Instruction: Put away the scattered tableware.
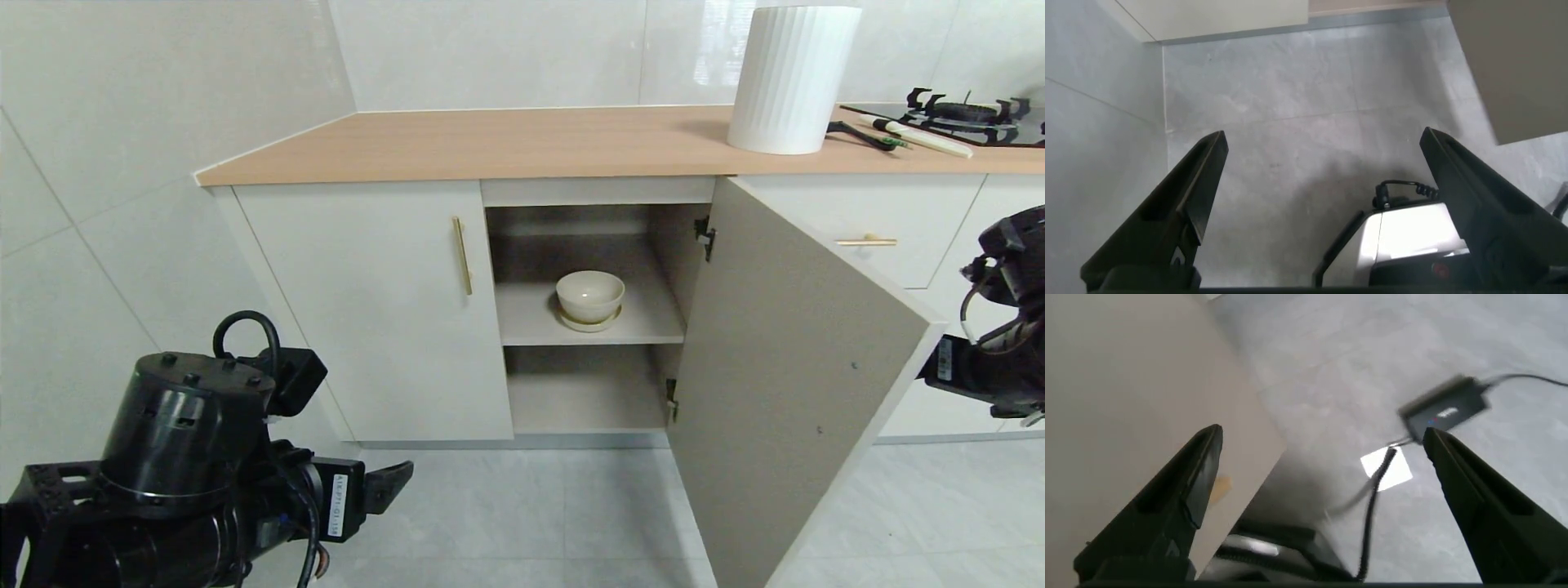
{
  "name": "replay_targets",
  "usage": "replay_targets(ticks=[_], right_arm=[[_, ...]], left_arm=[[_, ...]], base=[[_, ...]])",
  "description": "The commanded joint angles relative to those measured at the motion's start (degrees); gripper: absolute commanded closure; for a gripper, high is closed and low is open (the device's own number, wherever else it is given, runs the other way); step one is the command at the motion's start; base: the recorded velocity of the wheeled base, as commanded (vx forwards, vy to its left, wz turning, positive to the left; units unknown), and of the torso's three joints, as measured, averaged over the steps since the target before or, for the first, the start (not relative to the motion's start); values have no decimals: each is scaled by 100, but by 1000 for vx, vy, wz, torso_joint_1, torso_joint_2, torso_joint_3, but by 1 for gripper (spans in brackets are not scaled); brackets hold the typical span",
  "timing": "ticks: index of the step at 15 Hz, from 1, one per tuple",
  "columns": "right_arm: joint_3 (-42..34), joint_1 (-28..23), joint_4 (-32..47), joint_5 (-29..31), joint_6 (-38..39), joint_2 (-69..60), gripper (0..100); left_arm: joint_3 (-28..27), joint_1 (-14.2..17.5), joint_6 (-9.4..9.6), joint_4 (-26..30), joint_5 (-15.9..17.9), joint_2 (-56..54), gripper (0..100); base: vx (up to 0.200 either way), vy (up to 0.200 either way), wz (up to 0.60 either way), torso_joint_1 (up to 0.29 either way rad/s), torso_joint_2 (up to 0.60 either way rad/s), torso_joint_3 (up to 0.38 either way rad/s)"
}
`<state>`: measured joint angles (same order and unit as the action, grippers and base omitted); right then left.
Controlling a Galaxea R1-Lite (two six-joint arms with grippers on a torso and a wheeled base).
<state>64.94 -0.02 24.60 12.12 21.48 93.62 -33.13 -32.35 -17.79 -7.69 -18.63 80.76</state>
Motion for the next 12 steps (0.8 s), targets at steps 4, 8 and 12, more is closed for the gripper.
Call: replay_targets(ticks=[4, 8, 12], right_arm=[[-104, 1171, -166, 1, 339, 350, 0], [168, 2235, -764, -324, 331, 763, 0], [1056, 2894, -983, -386, 287, 1492, 0]], left_arm=[[-35, 1, 3, -4, -1, -8, 0], [-53, 27, 3, -4, -1, -43, 0], [-114, 27, 12, -4, -1, -166, 0]], base=[[0, 0, 0, 0, 0, 0], [0, 0, 0, 0, 0, 0], [0, 0, 0, 0, 0, 0]])
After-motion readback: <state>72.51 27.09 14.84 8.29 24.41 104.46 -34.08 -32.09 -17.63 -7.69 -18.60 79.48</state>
